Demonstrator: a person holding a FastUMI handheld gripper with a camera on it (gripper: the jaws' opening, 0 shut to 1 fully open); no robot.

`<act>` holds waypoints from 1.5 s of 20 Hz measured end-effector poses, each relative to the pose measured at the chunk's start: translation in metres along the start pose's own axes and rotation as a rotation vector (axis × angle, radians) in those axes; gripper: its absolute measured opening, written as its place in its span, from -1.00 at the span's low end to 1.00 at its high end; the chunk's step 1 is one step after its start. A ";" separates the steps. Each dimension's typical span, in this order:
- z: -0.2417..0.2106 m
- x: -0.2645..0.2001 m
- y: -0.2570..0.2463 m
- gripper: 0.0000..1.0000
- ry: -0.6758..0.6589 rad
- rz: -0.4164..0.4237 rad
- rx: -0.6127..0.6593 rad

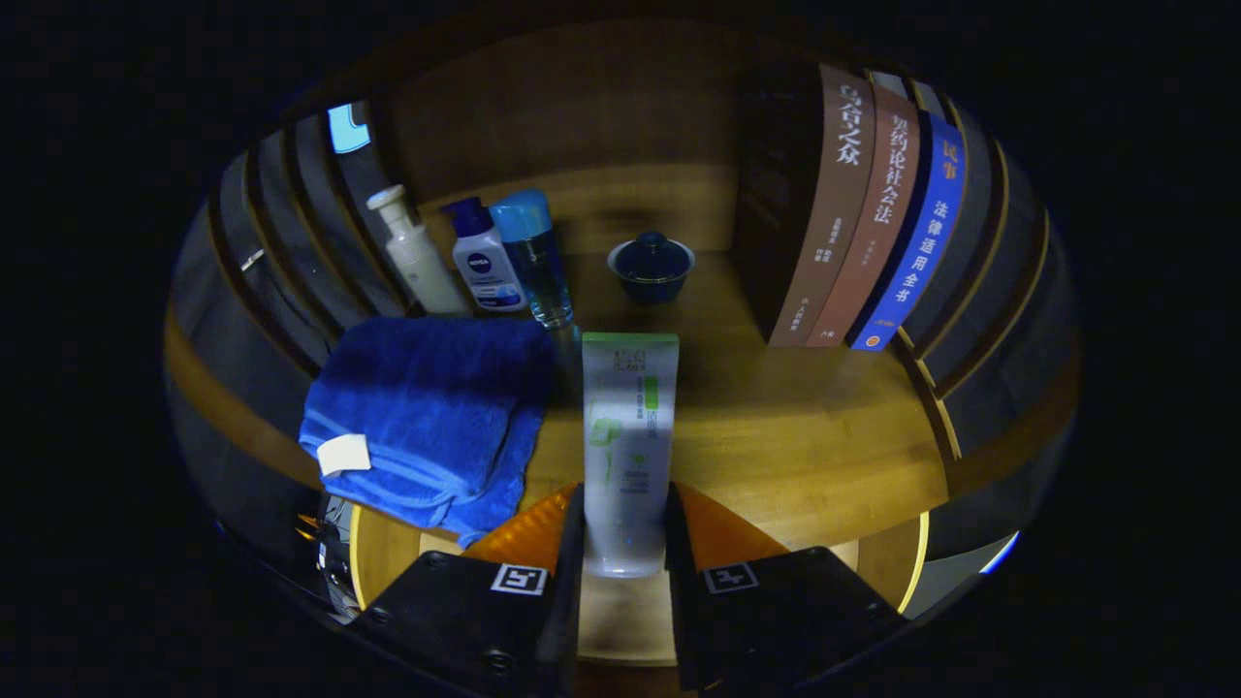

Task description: Pull open the drawer, take out the items inside it, and place them on the countertop above the cabinet.

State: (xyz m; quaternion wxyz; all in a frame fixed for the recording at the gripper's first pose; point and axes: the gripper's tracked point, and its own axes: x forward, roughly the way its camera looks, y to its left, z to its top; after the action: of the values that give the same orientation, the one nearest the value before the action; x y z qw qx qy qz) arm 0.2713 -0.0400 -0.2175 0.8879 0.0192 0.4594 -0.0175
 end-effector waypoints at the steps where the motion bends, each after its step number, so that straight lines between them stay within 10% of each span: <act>1: 0.001 0.006 -0.003 -0.14 0.005 -0.007 -0.002; 13: 0.007 0.035 -0.007 -0.02 0.014 -0.013 0.028; 17: 0.018 0.013 -0.009 0.99 -0.024 -0.023 0.024; 30: -0.032 -0.128 0.027 1.00 -0.403 -0.011 -0.114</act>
State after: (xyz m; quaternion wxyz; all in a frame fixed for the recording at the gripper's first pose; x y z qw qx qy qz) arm 0.1730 -0.0097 -0.1312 0.9614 -0.0375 0.2727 0.0004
